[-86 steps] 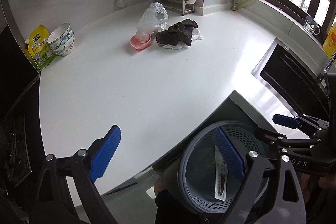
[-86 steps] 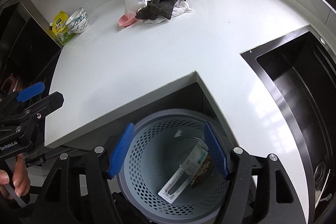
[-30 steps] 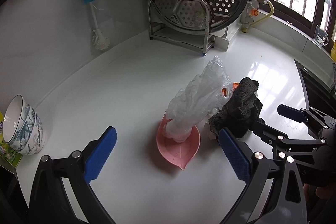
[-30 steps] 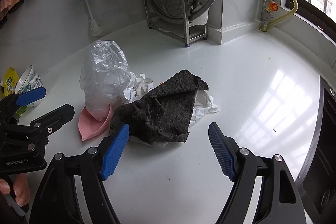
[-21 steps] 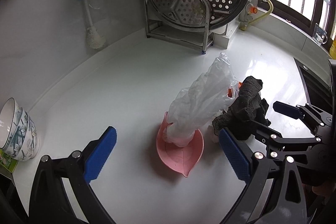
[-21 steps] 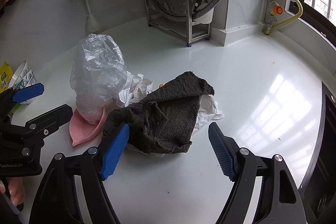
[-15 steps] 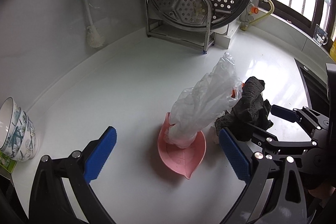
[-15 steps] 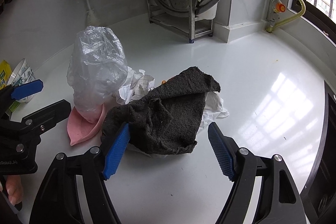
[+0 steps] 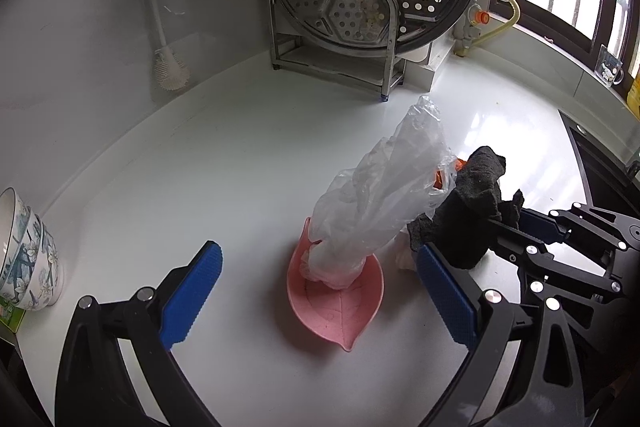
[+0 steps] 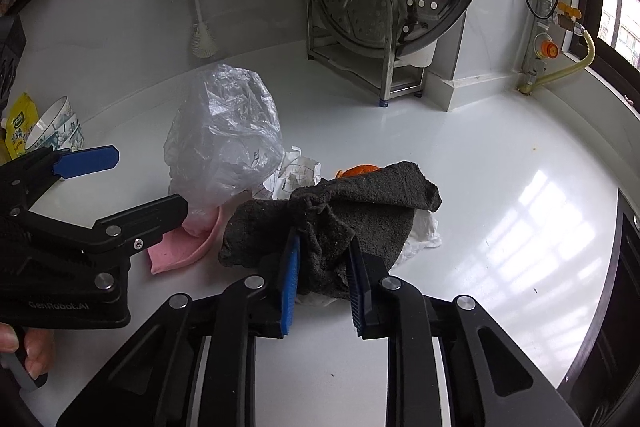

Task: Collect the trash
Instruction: 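Close right gripper on the dark grey cloth while left gripper closes on the clear plastic bag, then lift the bag in the left gripper and cloth in the right over the bin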

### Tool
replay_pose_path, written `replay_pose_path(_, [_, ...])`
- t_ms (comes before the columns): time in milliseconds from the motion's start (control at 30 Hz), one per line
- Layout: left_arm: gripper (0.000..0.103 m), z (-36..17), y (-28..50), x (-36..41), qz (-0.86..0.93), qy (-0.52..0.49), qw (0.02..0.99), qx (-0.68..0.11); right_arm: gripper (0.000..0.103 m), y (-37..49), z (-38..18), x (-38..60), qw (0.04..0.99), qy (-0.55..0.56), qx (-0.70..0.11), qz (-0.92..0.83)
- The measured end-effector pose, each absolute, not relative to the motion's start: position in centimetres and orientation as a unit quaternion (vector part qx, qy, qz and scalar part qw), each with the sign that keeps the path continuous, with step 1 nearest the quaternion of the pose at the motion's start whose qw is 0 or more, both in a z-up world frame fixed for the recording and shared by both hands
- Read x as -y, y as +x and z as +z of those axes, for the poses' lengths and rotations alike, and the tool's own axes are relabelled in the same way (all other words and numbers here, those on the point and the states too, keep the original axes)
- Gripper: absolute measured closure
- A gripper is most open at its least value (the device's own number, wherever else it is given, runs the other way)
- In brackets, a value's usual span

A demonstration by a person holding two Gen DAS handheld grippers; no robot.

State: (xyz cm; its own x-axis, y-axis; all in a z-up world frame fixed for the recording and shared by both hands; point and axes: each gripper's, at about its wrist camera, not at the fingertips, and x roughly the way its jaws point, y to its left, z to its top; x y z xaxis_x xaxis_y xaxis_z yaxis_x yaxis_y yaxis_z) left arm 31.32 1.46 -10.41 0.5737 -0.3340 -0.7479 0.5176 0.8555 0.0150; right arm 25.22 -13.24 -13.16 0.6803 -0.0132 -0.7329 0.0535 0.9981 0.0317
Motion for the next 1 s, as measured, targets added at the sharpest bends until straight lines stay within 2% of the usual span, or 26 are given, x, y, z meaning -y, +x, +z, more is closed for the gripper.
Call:
replay_pose_path(567, [0.007,-10.7,32.3,0.7,-0.251,0.118,0.881,-0.382,0.087,22.5,-10.5,16.9,0.919,0.115,-0.375,-0.034])
replay_pose_path(633, [0.010,-10.6,32.4,1.2,-0.250,0.120,0.885,-0.375,0.087,22.3,-10.7,16.9,0.919,0.116,-0.376,-0.036])
replay_pose_path(667, [0.015,-10.5,32.5,1.4,-0.248,0.123,0.886,-0.372,0.087,22.2,-10.7,16.9,0.918,0.116,-0.377,-0.037])
replay_pose_path(733, [0.043,-10.6,32.8,2.0,-0.248,0.131,0.882,-0.378,0.087,22.2,-10.8,16.9,0.917,0.116,-0.379,-0.037])
replay_pose_path(767, [0.050,-10.7,33.0,2.2,-0.247,0.134,0.880,-0.384,0.087,22.2,-10.8,16.9,0.917,0.116,-0.379,-0.037])
replay_pose_path(833, [0.073,-10.8,33.2,2.2,-0.250,0.129,0.875,-0.395,0.087,22.1,-10.9,16.8,0.917,0.116,-0.379,-0.037])
replay_pose_path(933, [0.085,-10.7,33.3,1.7,-0.253,0.120,0.872,-0.402,0.088,22.0,-10.7,16.7,0.918,0.114,-0.378,-0.037])
replay_pose_path(1000, [0.088,-10.3,33.2,1.3,-0.257,0.110,0.872,-0.402,0.089,21.9,-10.5,16.7,0.919,0.111,-0.375,-0.038])
